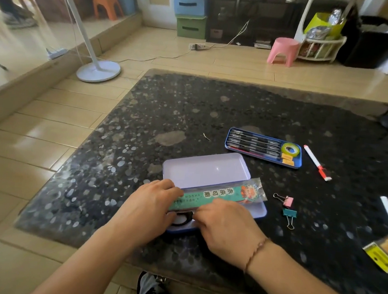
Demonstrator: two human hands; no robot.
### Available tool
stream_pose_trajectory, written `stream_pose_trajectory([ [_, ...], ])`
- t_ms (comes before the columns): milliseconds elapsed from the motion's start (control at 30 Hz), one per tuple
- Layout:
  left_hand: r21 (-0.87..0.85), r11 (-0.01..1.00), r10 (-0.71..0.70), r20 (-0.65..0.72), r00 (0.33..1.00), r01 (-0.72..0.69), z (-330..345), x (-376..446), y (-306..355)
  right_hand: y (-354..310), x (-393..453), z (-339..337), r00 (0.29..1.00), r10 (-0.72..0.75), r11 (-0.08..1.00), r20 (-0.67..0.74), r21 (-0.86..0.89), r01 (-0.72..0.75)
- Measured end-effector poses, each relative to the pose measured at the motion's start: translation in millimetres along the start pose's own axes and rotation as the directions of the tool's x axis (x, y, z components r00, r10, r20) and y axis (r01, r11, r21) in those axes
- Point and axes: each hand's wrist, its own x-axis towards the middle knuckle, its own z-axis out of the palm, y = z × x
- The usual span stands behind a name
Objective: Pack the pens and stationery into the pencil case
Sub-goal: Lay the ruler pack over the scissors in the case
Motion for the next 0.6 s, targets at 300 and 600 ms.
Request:
stream_pose_trajectory([
  [300, -0.217, 0.975, -0.044, -0.374, 0.926, -0.041, -29, -6, -3, 42, -12, -17, 0.945, 0.108, 0.978, -0.307, -0.136, -0.156],
  [600, -0.154, 0.980, -0.140, -0.110, 0.984, 0.122, -7, 2, 7, 92, -46, -34, 0.848, 0.311, 0.914, -0.428, -0.109, -0.390],
])
